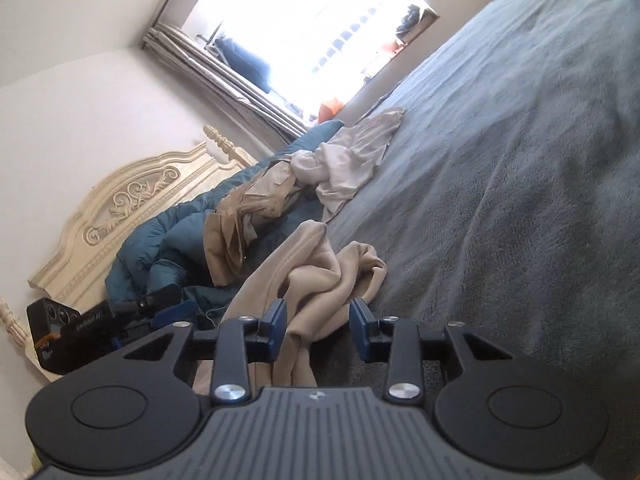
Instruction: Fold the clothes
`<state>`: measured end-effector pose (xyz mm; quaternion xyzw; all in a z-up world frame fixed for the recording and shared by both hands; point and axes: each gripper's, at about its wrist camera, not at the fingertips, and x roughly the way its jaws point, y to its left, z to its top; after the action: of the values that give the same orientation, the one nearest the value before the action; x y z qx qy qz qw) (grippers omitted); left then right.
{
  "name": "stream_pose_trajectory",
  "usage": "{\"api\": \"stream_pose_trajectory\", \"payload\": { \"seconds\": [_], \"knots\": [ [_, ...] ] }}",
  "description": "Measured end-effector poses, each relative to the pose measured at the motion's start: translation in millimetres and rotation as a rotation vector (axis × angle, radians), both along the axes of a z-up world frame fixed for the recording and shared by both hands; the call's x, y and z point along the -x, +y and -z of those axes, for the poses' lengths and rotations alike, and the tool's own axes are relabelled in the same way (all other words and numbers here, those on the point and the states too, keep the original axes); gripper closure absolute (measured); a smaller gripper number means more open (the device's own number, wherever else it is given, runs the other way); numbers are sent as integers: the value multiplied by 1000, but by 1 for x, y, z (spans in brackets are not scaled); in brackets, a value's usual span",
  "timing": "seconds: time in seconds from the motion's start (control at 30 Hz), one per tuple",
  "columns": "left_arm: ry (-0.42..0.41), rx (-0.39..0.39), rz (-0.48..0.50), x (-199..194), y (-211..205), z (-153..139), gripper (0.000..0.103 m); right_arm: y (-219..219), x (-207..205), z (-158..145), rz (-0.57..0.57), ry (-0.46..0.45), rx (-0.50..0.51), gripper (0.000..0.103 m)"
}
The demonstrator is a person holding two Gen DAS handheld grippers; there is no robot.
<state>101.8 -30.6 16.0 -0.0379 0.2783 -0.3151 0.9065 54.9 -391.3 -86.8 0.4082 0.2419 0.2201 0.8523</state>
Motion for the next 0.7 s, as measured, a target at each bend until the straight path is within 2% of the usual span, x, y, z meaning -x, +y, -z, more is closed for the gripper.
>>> {"api": "stream_pose_trajectory", "payload": {
  "seconds": [0.13,0.17,0.23,0.27,0.3,0.33,0.43,0.53,0.6,0.7],
  "knots": [
    [-19,-102,148,7,-46,22,33,-21,-36,24,-3,147,-223,56],
    [-12,-115,161,6,-51,29,33,-26,-45,26,0,154,-254,55],
    [18,-127,167,3,-53,42,33,-33,-66,27,-23,166,-306,44],
    [37,-125,159,1,-51,48,33,-35,-78,26,-47,172,-323,43],
    [55,-114,153,-1,-48,54,33,-35,-91,24,-72,185,-329,38],
    [68,-95,151,-2,-44,56,32,-33,-105,22,-99,206,-317,31],
    [95,-42,148,-4,-34,60,32,-23,-150,18,-168,278,-249,23],
    [106,-12,149,-6,-28,62,32,-7,-186,22,-216,403,-187,22],
    [94,-10,152,-6,-27,60,32,4,-200,21,-265,444,-157,19],
    [36,-25,166,-6,-32,54,32,20,-211,14,-342,470,-82,8]
  ]
}}
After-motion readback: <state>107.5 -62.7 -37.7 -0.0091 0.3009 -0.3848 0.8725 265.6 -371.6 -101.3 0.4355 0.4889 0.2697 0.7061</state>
